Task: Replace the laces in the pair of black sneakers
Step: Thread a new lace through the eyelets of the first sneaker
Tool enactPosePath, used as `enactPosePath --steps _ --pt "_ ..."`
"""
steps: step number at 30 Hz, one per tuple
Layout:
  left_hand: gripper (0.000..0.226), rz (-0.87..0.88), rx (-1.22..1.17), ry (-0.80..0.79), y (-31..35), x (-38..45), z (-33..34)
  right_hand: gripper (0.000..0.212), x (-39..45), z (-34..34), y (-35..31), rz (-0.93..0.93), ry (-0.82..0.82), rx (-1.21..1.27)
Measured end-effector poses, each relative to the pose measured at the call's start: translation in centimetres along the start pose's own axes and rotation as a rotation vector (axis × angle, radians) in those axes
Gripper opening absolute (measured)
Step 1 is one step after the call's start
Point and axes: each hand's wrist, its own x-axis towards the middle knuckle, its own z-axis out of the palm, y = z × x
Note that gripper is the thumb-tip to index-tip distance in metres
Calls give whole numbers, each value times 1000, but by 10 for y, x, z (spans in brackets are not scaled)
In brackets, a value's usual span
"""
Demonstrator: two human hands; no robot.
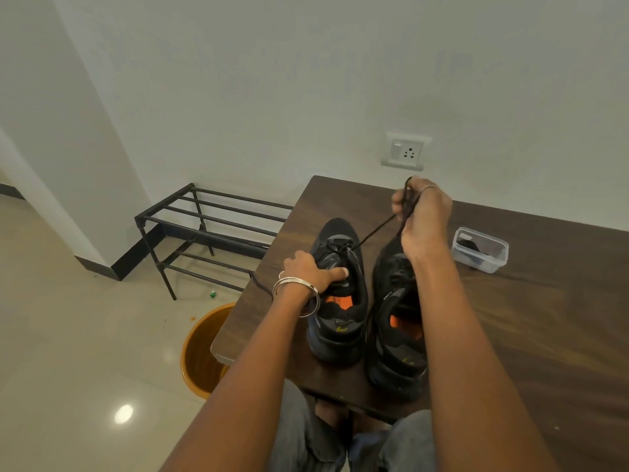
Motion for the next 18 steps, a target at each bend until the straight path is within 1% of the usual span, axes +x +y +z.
enactPosePath --steps 1,2,3,5,7,8,10,12,13,16,18 --pt "92 -5 8 5 0 0 0 6 1 -2 5 -29 -14 -162" --pt "92 -3 30 12 -1 1 0 10 2 -4 12 -53 -44 -386" --pt "92 7 62 20 -1 2 0 20 7 -8 22 -76 -87 -630" --pt "92 50 114 32 -1 3 0 35 14 -14 40 -71 -246 -1087" --pt "89 92 110 35 -1 5 0 38 17 -15 57 23 -415 -1381" --pt "87 112 93 35 -1 7 1 35 17 -15 61 69 -457 -1463" --pt "83 150 60 25 -1 7 2 26 16 -13 64 79 -458 -1499" --pt "78 174 47 11 -1 6 2 18 16 -11 58 18 -400 -1437" --pt "75 177 44 4 -1 6 3 17 15 -9 52 -18 -350 -1383" --pt "72 170 30 5 -3 7 4 24 10 -4 26 -95 -181 -1117" --pt "72 172 20 18 -3 6 4 27 4 -2 10 -115 -107 -975"
